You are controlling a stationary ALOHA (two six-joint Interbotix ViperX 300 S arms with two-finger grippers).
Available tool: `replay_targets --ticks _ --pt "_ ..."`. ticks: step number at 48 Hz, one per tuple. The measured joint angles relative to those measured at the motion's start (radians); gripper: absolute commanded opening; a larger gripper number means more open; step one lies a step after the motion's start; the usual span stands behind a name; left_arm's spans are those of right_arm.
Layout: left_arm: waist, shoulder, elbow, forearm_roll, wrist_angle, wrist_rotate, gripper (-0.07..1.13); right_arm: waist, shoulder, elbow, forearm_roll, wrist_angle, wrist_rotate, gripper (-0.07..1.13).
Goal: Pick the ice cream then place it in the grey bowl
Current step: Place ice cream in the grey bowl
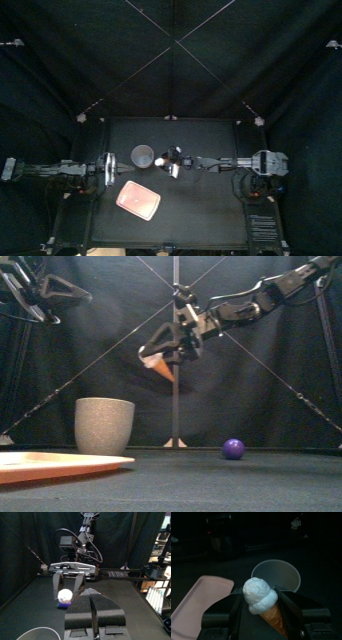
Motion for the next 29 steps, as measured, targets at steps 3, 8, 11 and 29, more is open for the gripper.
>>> replay_targets --ticks 3,8,11,29 --pt "0.000 -0.003 0.000 -0.002 0.000 0.000 -0.03 -0.008 0.055 -0.061 0.000 -0.026 -0.003 0.52" --pt "0.000 -0.006 0.003 -0.002 0.000 0.000 -0.03 -0.012 0.135 -0.156 -0.005 -0.041 -0.003 0.52" --pt "0.002 -0.009 0.005 -0.002 0.000 -0.002 -0.03 -0.011 0.172 -0.209 -0.011 -0.044 -0.002 0.52" --pt "0.002 -0.017 0.008 0.000 0.000 0.000 -0.03 -0.023 0.267 -0.325 -0.011 -0.046 0.002 0.80"
